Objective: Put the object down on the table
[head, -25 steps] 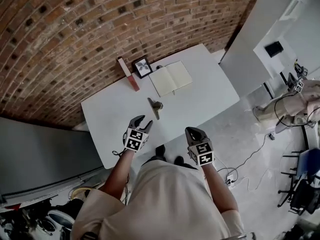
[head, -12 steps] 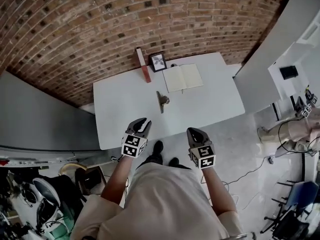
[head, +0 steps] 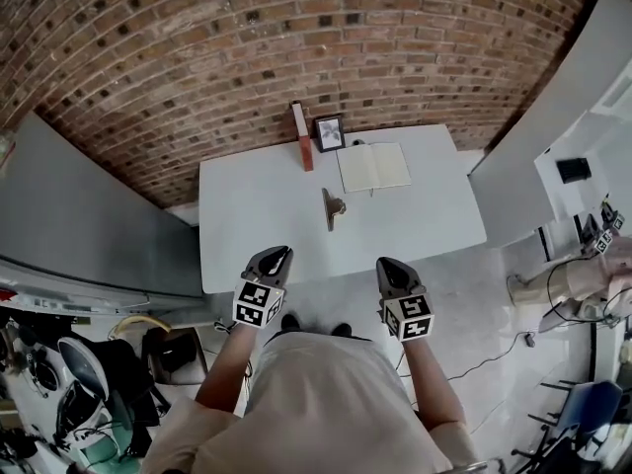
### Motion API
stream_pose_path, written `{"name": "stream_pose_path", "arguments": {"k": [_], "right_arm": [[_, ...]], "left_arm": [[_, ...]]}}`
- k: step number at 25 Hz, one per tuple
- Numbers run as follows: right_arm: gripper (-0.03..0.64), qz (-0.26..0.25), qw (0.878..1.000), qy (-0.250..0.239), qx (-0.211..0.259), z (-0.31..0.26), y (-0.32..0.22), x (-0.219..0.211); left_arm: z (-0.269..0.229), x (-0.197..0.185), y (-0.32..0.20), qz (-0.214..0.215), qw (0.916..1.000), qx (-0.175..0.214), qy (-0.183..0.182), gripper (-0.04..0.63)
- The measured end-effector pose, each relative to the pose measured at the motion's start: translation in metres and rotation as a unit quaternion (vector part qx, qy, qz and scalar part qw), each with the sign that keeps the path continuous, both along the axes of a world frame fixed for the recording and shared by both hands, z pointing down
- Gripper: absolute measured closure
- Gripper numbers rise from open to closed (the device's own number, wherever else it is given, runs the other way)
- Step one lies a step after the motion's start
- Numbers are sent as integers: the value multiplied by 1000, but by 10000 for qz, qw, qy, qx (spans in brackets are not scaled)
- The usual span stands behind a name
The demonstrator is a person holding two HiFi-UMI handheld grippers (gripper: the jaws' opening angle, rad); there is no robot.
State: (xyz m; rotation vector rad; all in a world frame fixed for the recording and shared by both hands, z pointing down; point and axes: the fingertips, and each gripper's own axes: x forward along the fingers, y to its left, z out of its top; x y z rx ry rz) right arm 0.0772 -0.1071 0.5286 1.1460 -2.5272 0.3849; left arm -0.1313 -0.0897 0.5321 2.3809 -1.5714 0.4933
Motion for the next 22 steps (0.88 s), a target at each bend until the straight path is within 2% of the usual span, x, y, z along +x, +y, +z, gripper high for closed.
{"name": "stream_pose_path", "arguments": {"k": [11,22], "right_arm": [[614,456,9986,-8,285,-34,6,-24],[615,652,9970,-61,422,-47,13,-42]], "left_arm": [[-36,-46,1,351,9987,303,233,601],[-45,-55,-1,650,9963,388,400,601]]}}
